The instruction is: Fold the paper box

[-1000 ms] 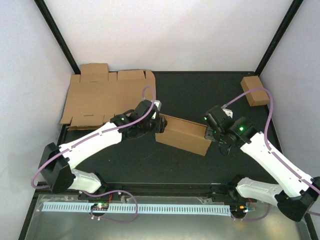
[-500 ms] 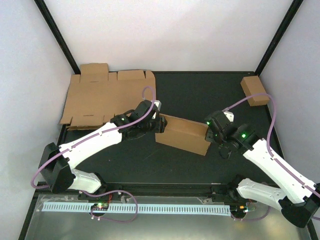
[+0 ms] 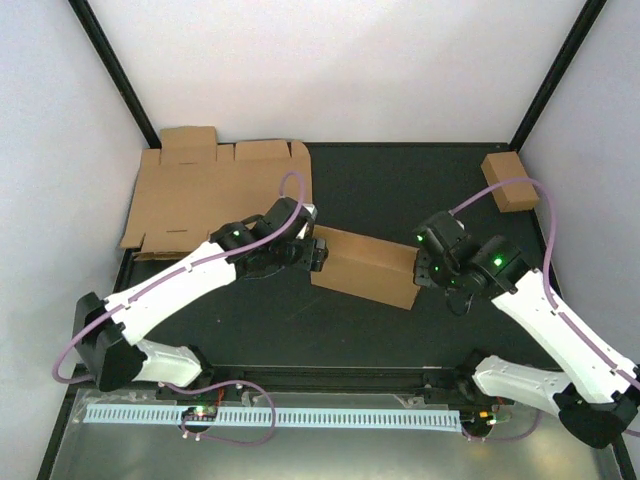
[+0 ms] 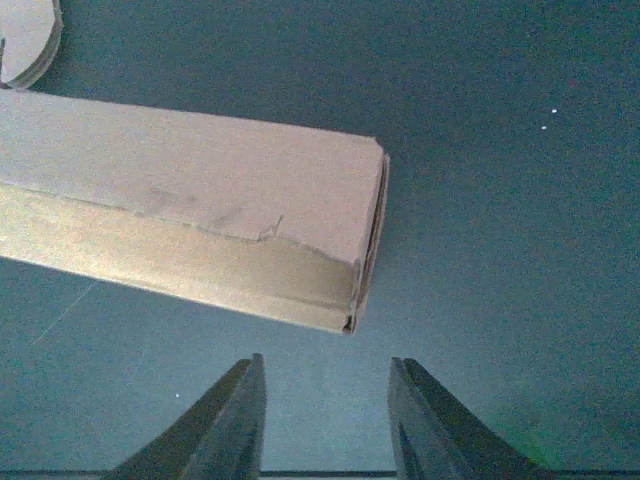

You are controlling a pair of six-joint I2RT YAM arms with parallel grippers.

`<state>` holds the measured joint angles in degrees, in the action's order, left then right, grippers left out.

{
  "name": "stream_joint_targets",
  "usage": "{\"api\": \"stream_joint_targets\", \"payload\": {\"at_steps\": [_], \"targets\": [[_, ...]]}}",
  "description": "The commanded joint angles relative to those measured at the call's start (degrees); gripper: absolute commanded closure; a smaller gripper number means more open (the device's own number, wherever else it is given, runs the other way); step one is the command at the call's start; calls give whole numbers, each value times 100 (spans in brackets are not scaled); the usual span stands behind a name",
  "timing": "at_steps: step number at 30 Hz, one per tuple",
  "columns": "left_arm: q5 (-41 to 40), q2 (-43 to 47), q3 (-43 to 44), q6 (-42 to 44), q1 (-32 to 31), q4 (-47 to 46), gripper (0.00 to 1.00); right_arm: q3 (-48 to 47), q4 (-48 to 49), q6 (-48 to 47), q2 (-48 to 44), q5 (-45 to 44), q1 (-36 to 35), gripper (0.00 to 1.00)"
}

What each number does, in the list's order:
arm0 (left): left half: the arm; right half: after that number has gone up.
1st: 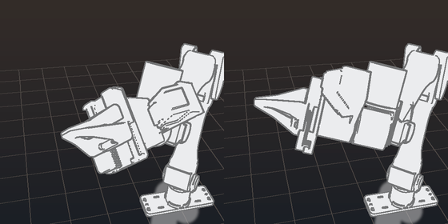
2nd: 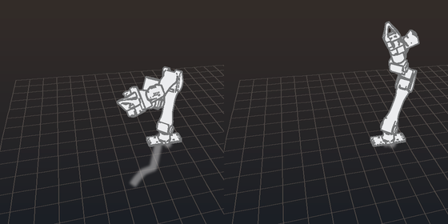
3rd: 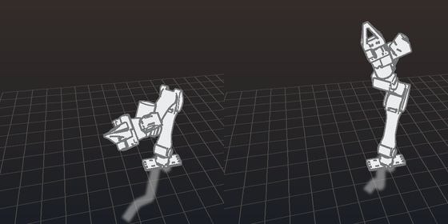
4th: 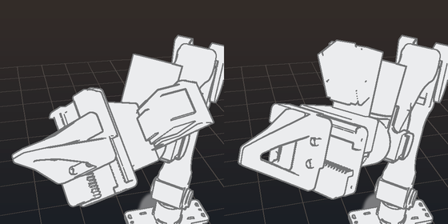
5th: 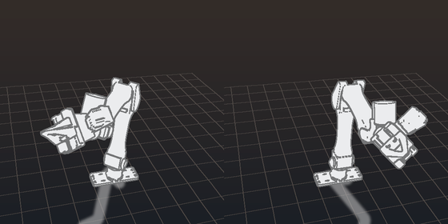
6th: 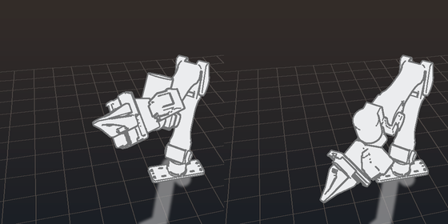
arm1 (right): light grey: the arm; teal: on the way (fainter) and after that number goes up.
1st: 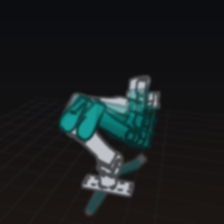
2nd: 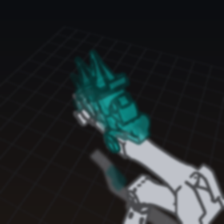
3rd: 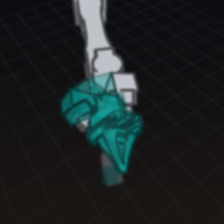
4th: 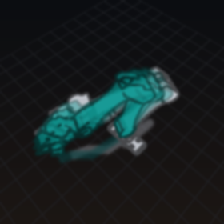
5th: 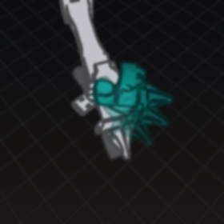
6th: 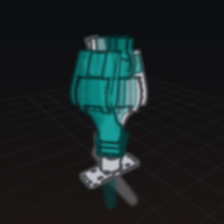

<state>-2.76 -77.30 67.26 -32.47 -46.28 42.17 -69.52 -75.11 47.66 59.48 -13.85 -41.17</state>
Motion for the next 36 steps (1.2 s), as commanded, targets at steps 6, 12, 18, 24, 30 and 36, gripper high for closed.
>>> {"api": "stream_joint_targets", "payload": {"at_steps": [6, 12, 18, 24, 30, 36], "targets": [[243, 643, 710, 301, -24, 813, 19, -890, -256, -784, 115, 600, 54, 57], [789, 1019, 923, 540, 555, 442, 37, -1313, -9, -1079, 195, 972, 430, 52], [2301, 481, 1262, 846, 1138, -35, 65, -1169, 542, -1221, 280, 1527, 1027, 62], [3177, 68, 1161, 937, 1342, -469, 97, -3, 1924, -1161, -403, 2615, 1523, 97], [4406, 217, 203, 493, 1779, -2060, 98, 1759, 4449, -367, -1300, 4842, 2307, 99], [4971, -16, 175, 373, 2078, -2208, 98, 2062, 5340, 81, -1003, 5800, 2793, 99]]}}
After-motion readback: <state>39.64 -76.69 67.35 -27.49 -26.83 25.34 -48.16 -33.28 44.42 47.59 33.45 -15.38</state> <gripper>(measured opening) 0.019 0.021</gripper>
